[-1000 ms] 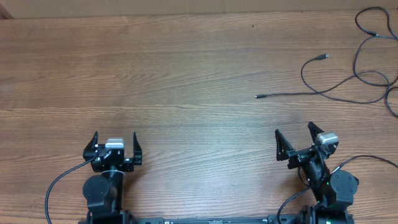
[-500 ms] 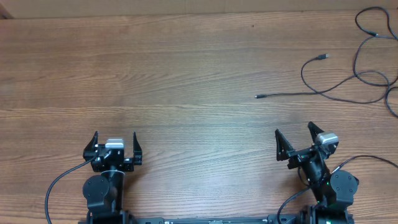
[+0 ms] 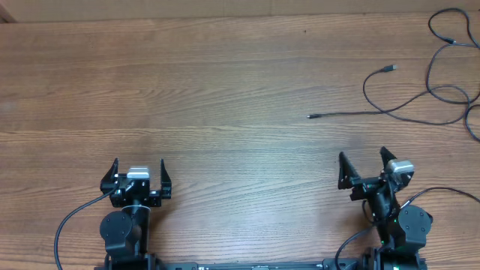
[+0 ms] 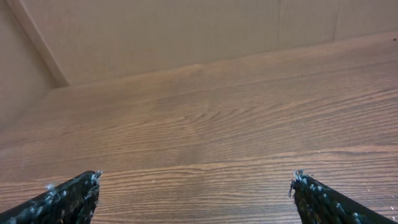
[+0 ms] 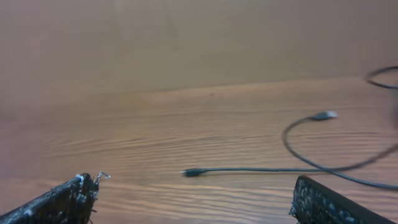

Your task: Untangle cables

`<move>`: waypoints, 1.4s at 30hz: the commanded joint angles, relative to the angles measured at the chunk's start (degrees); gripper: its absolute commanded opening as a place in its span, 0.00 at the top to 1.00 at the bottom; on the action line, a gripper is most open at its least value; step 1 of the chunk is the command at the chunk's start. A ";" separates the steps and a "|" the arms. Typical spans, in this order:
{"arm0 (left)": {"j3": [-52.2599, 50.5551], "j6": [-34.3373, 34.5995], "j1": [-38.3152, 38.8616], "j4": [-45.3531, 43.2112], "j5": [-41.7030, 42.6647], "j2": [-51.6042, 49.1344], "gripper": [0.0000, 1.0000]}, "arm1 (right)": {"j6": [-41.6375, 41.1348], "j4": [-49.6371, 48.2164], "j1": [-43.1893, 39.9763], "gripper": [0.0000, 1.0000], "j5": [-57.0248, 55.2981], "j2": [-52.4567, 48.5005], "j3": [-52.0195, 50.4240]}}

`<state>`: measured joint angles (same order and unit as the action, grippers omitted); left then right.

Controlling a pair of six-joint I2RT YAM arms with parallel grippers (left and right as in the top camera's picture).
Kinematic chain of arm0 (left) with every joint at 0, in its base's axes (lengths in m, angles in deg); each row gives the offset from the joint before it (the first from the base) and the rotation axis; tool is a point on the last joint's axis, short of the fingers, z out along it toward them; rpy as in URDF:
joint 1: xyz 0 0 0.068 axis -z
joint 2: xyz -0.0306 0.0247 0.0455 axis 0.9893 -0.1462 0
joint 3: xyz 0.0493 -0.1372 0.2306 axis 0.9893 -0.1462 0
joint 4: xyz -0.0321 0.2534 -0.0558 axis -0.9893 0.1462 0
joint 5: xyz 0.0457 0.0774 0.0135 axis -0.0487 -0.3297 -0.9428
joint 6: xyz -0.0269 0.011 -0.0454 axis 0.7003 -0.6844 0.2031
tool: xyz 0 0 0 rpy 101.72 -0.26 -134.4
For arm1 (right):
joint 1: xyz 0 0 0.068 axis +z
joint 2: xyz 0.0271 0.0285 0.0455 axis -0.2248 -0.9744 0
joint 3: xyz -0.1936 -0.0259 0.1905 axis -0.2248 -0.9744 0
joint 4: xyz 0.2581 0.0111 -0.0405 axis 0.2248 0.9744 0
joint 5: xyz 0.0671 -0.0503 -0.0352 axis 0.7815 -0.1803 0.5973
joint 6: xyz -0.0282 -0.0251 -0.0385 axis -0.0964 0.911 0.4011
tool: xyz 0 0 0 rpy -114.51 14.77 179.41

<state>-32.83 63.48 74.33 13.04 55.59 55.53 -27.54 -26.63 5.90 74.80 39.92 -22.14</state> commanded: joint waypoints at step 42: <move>-0.50 -2.60 -0.33 -0.11 -3.54 0.59 0.00 | 0.09 0.55 0.28 0.00 -8.96 0.48 -0.57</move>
<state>-32.85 62.10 74.33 13.06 53.01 55.51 -27.54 -25.98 5.92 66.56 39.92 -22.14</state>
